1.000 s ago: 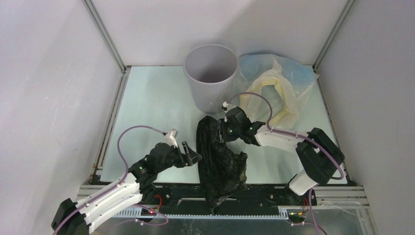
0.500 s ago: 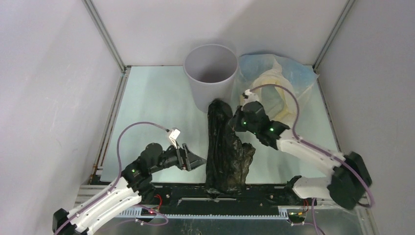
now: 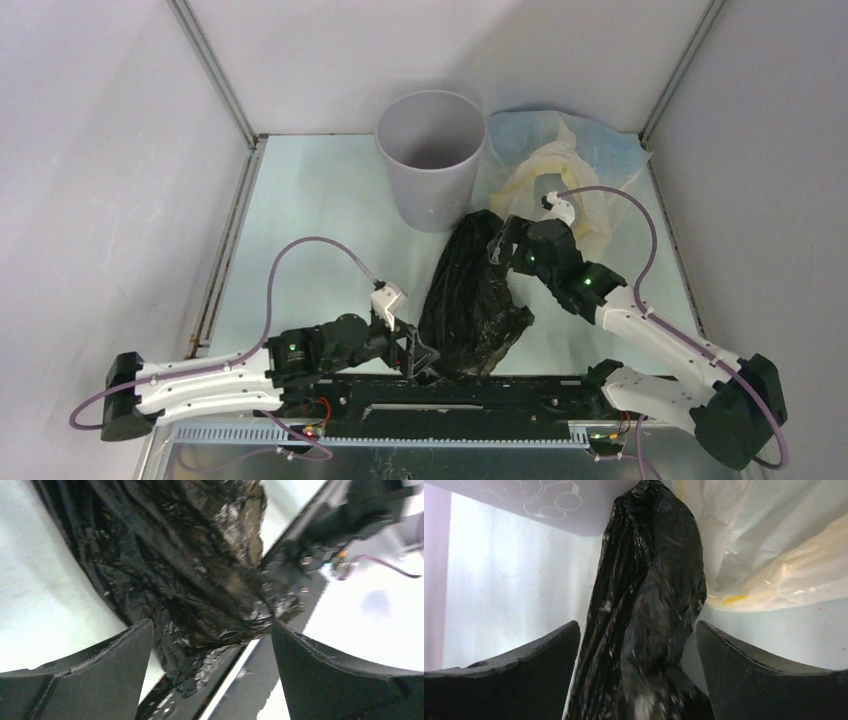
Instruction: Put the trash bags into the trash bin
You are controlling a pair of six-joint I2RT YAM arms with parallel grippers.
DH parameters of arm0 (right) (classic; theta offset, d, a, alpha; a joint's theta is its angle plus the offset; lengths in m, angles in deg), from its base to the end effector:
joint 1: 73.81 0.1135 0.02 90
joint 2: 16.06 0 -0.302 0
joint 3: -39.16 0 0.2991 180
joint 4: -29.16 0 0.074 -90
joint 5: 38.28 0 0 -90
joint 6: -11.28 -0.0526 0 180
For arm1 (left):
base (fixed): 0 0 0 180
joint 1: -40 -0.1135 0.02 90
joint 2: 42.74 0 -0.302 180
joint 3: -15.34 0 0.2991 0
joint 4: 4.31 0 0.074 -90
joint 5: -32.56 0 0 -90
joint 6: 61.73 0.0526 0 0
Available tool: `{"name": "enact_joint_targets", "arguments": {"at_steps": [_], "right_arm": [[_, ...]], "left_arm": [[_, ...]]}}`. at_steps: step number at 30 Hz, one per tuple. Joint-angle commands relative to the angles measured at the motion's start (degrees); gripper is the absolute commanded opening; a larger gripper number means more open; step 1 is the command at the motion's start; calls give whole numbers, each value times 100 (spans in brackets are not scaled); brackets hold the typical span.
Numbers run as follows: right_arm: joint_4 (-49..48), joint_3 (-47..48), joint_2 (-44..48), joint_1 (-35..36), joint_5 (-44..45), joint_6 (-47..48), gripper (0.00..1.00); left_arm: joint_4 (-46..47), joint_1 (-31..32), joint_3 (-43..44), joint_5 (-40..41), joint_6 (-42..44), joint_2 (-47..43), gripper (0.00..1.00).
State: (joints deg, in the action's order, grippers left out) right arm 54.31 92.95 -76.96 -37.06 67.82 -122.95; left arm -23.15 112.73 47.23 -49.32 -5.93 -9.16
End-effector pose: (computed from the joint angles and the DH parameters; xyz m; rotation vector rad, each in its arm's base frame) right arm 0.2293 0.1530 0.2739 0.3076 2.1350 0.5386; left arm 0.0621 -0.1749 0.2275 0.5920 2.0052 -1.0751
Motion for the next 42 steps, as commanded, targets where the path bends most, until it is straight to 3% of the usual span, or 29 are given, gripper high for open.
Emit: {"name": "enact_joint_targets", "arguments": {"at_steps": [1,7,14,21,25,27,28,31,32,36,42], "right_arm": [[678,32,576,57,226,709,89],[1735,31,1225,274,301,839,89],[1726,52,1559,432,-454,1191,89],[2165,63,1883,861,-438,1371,87],[2253,67,1884,1233,-264,1290,87],[2231,61,1863,1389,-233,1289,87],[2217,67,1859,1440,-235,1291,87],[2187,80,1833,1611,-362,1321,84],[2177,88,1812,1705,-469,1387,84],[1953,89,1690,2373,-760,1773,85],[1529,85,1349,3377,-871,2443,80]], "left_arm": [[-414,186,411,947,441,613,93],[-477,665,500,875,731,910,98],[-535,1238,735,888,1102,1076,100],[-882,1262,1098,1204,1326,2198,96],[-1194,1264,1479,1358,1333,2989,79],[-1308,1264,1623,1507,1289,3343,64],[-1396,1264,1689,1656,1224,3442,53],[-1569,1267,1843,2023,991,3474,5],[-1571,1262,1860,2103,911,3369,1],[-1336,1057,1781,1923,624,2643,0],[-546,-128,1096,565,167,977,0]]}}
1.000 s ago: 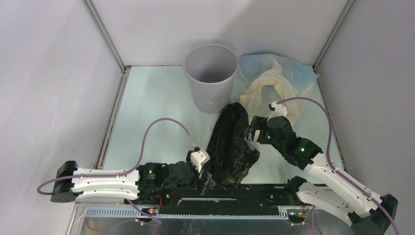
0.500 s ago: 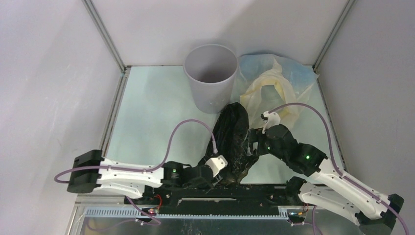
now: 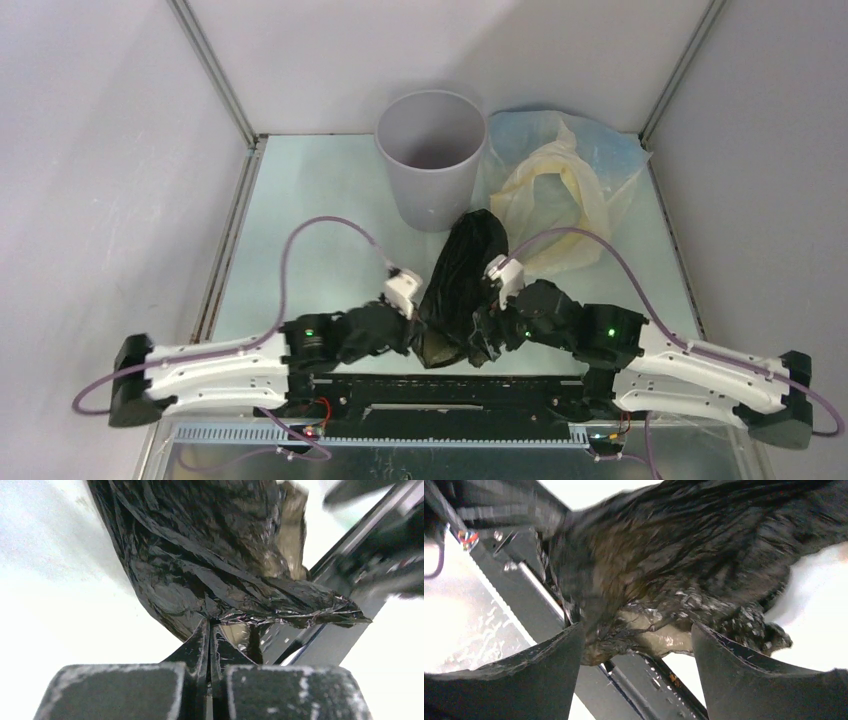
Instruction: Put the trash bags into the trash bin
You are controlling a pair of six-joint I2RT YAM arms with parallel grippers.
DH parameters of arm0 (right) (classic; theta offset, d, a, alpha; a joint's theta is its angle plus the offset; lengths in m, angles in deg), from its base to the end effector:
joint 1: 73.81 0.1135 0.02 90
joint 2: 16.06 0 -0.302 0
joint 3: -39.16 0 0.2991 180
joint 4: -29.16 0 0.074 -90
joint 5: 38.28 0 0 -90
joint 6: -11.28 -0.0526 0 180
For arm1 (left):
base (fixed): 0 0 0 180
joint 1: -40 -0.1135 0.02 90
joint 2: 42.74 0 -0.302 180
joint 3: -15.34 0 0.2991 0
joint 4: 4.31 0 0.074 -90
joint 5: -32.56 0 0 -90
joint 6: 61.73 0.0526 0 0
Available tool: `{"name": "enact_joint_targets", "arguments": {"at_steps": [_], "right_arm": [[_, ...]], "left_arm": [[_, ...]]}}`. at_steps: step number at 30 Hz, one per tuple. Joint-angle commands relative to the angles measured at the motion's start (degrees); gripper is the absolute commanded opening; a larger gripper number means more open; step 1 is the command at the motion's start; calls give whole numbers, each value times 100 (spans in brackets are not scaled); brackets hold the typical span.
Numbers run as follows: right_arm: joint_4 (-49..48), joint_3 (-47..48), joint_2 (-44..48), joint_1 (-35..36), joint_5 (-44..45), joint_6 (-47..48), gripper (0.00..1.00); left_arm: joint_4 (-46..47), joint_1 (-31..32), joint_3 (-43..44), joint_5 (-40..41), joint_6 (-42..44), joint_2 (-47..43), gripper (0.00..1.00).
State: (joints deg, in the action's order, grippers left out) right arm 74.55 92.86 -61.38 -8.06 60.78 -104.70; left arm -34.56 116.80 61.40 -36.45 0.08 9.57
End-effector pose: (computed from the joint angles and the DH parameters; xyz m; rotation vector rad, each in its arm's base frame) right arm 0.0914 0.1827 0.2960 -0.6967 2.1933 0.6958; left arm 0.0712 -0.2212 0.2467 0.7257 2.1112 -0.6381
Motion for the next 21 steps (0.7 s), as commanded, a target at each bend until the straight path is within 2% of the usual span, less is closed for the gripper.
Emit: {"name": "enact_joint_targets", "arguments": {"at_steps": [1,4,9,13,15,19,21], "right_arm": [[-611,97,-349,633,-171,741,81],[-1049,107,-685,1015,-119,1020,86],[-1635,105,-1072,1303,173,1313,90],[-1554,227,-1379,1554,1078,1486,91],[-1564,250,-1472,1748,1250,1630,93],[-1662,263,-1642,2015,1475,1822,99],[-1548,334,-1843,2070,1955,1812,100]], "left_arm": [[653,-667,-394,-867,-479,-1128,0],[609,-998,-478,-1239,-577,-1665,0],[309,-1215,-448,-1387,-735,-1928,0],[28,-1350,-436,-1027,-951,-2115,0],[-220,-1489,-372,-882,-1003,-2121,0],[-269,-1753,-327,-1036,-1005,-2104,0],[-268,-1800,-290,-1102,-981,-2112,0]]}}
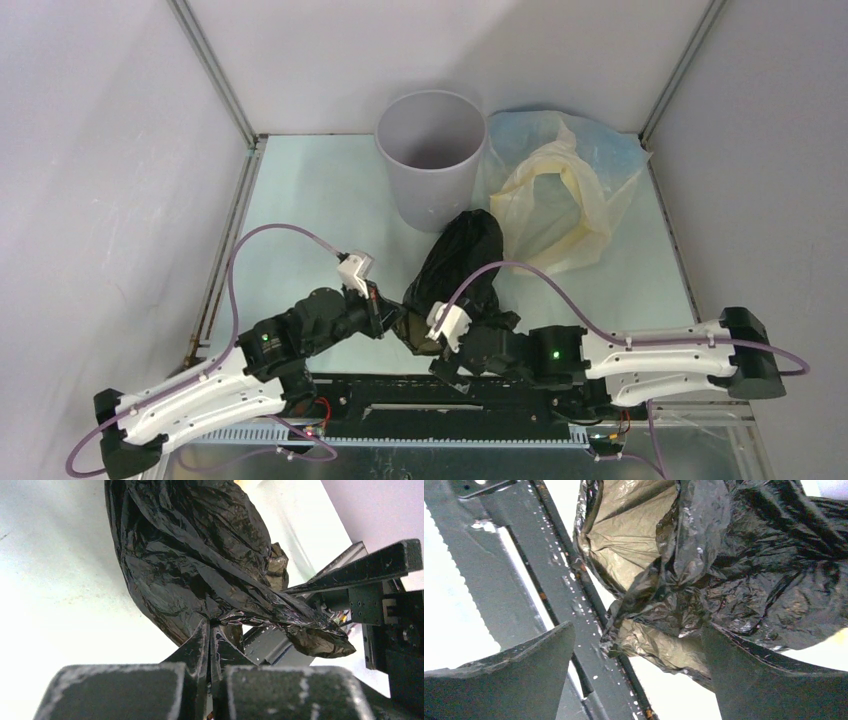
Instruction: Put the trash bags into the trash bin
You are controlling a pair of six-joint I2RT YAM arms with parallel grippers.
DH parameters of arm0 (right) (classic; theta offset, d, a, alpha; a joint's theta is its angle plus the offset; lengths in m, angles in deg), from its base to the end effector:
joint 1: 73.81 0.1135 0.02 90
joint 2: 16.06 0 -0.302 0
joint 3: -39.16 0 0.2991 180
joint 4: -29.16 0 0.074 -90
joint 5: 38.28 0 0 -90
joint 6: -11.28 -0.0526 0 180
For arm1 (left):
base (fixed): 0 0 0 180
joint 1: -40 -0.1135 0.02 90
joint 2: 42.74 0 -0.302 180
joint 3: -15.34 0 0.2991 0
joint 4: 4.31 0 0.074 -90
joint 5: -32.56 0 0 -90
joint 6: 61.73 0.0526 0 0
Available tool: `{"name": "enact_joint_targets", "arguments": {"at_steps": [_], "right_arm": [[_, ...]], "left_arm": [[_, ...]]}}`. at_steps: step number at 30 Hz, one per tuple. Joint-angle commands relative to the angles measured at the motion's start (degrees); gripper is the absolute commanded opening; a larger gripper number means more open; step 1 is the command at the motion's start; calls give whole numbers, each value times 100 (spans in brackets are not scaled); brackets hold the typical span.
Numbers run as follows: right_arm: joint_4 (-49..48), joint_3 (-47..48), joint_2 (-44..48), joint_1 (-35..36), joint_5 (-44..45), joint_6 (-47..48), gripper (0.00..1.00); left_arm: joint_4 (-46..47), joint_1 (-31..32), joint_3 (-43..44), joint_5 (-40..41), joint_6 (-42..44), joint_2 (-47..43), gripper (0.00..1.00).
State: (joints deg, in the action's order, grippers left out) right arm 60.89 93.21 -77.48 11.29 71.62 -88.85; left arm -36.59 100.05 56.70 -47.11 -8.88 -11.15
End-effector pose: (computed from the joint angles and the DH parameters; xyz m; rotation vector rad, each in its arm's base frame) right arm 0.0407 0.2655 0.2625 -1.2198 1.8991 0.5247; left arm 0.0949 -0.1458 0.2743 0.2889 2.0574 -0.9152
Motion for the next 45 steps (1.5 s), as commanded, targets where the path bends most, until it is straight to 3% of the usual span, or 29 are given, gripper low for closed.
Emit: {"name": "enact_joint_targets", "arguments": {"at_steps": [1,2,4,11,12,13,22,23,24,26,27,29,31,40,45], "right_arm": [[-94,362,-349,139,1127,203,100],[-22,417,-480,150,1336,192,99],[49,526,-675,153,1774,152,88],[-271,788,-633,143,2546,266,12],[-291,853,-573,143,2562,300,3],[-293,945,-513,135,2574,325,0],[349,1990,-208,-171,1705,70,2],[390,2028,-216,-177,1546,116,15],[436,2026,-226,-151,1392,186,45],[466,1944,-352,-60,1201,374,77],[451,1879,-428,3,1211,440,87],[356,1744,-622,144,1260,576,95],[142,1566,-805,274,1274,765,99],[-639,914,-1587,307,1186,1003,100],[-1109,771,-2084,265,1806,1238,100]], "left_arm": [[-70,-136,205,-57,-72,-43,0],[-73,-150,230,-76,-59,-54,0],[-128,-155,270,-67,-35,-80,0],[-788,-301,405,607,-124,-121,0],[-867,-353,412,683,-152,-122,0],[-919,-408,414,732,-172,-124,0],[-1318,-538,553,1191,-201,-331,4],[-1315,-538,567,1191,-189,-358,4],[-1317,-534,591,1188,-184,-371,4],[-1322,-538,633,1151,-179,-375,4],[-1322,-538,650,1146,-172,-367,4],[-1340,-538,689,1191,-149,-328,5],[-1377,-538,704,1243,-144,-249,5],[-1389,-538,650,1231,-161,-232,5],[-1383,-538,617,1240,-153,-207,5]]}}
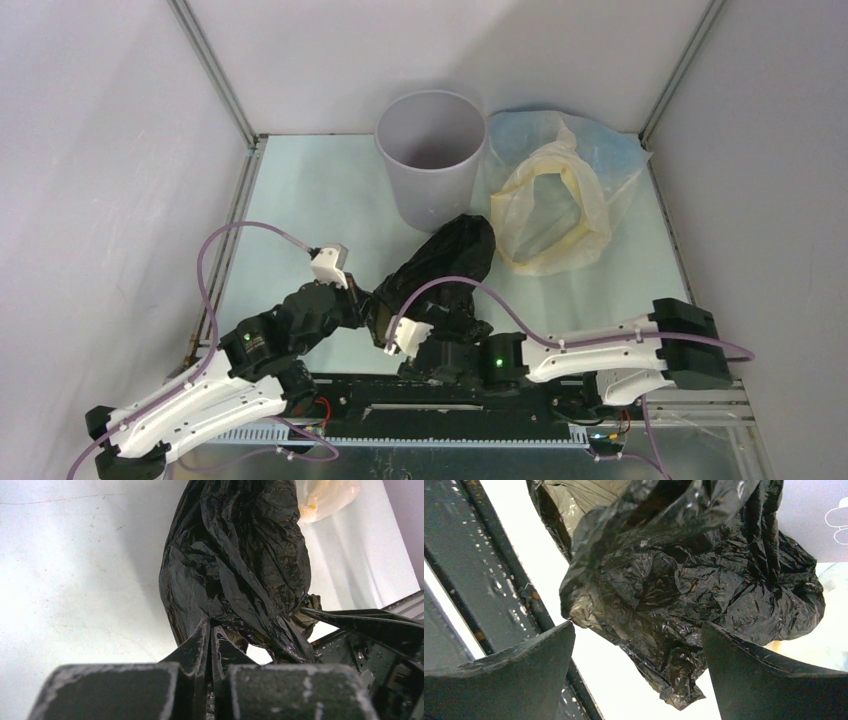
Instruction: Put the trash bags into the trash bin
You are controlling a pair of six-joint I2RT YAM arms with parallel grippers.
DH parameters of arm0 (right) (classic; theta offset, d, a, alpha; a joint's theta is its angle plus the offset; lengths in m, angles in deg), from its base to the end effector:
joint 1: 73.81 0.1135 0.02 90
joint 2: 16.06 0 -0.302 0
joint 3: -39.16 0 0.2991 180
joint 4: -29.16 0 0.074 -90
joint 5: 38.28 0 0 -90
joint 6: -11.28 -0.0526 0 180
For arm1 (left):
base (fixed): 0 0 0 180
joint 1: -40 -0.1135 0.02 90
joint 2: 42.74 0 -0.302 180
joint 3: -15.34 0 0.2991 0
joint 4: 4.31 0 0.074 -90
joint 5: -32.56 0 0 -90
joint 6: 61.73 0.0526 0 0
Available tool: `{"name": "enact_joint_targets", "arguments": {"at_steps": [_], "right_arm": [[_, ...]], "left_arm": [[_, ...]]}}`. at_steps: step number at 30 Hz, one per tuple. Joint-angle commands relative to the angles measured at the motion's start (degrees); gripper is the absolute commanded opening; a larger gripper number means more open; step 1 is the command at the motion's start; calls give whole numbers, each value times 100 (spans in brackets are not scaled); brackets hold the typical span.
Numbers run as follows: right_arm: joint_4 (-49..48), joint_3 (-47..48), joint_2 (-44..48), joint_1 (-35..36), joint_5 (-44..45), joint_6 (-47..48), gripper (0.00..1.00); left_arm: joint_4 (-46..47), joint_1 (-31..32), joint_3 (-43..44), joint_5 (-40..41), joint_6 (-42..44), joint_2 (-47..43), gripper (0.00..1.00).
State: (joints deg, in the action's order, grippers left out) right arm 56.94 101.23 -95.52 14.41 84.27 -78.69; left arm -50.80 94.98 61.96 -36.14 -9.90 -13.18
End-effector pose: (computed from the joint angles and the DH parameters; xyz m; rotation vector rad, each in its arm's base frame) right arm 0.0386 0.3326 0.2371 -1.3421 1.7644 0.1702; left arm 0.1019 -0.1122 0.2898 0.0785 2.1033 -0.6169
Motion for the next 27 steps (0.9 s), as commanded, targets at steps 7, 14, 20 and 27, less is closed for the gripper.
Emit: {"name": "enact_joint_targets", "arguments": {"at_steps": [7,14,20,27], "right_arm": [[-1229,-31,-685,-226,1570,309,58],[-821,191,341,-2,1325,197,0],[31,735,1211,-78,1003,-240,0],[828,1341,1737,-717,-401,-1042,0]], "left_arm": [[38,-36,81,195,-16,14,4],[-81,-40,243,365,32,110,4],[-223,-40,365,599,54,113,4],[-237,-40,424,479,53,-29,39]]}}
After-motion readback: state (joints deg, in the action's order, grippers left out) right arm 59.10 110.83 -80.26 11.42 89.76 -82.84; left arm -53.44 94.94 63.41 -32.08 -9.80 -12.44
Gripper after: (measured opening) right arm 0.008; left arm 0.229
